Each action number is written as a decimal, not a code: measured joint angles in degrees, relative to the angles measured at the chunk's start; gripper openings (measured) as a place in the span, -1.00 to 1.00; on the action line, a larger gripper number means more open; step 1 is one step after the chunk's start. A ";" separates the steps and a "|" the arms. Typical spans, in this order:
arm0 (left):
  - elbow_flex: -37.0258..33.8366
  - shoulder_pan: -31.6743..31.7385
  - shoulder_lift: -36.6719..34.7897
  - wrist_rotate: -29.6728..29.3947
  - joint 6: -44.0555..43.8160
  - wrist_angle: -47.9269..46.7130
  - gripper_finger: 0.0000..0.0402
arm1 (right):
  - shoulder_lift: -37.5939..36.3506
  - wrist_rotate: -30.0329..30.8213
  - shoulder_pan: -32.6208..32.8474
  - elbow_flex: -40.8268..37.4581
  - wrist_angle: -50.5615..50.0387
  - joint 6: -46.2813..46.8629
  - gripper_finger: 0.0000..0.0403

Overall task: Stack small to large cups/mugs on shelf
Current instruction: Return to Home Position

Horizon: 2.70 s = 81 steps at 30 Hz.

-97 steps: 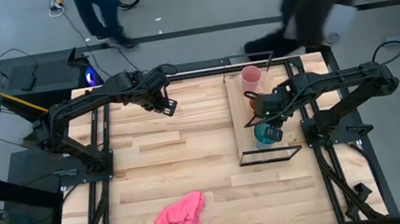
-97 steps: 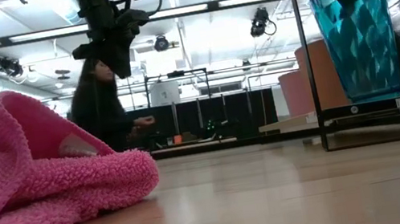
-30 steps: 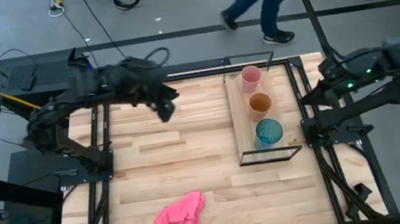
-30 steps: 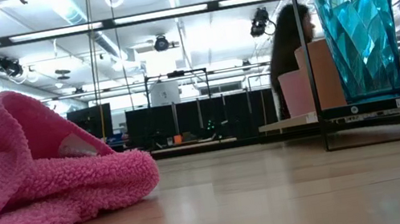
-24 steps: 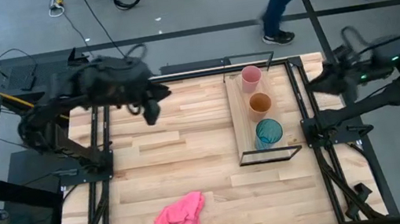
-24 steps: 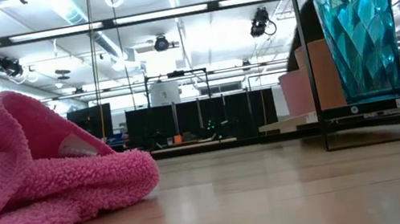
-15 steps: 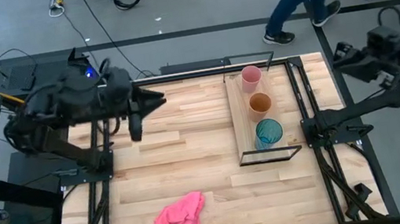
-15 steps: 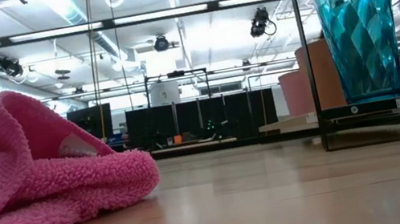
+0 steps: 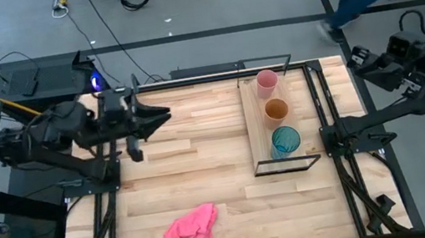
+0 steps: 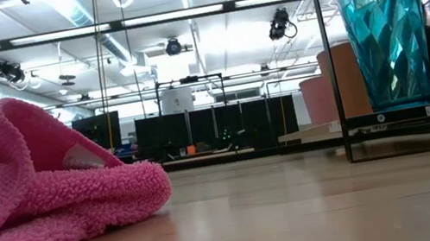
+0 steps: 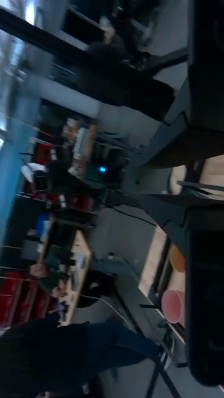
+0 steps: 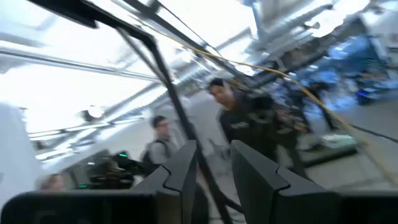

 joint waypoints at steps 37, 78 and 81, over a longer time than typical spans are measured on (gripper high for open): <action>-45.91 0.00 -36.97 -6.38 -7.95 20.75 -0.58 | -22.95 1.04 0.02 -36.64 33.66 8.50 -0.47; -58.03 -0.09 -38.30 -6.36 -14.60 21.83 -0.59 | -23.04 1.04 0.02 -64.24 57.45 18.70 -0.47; -58.03 -0.09 -37.04 -6.36 -14.76 21.82 -0.58 | -23.04 0.93 0.02 -64.24 57.45 18.48 -0.47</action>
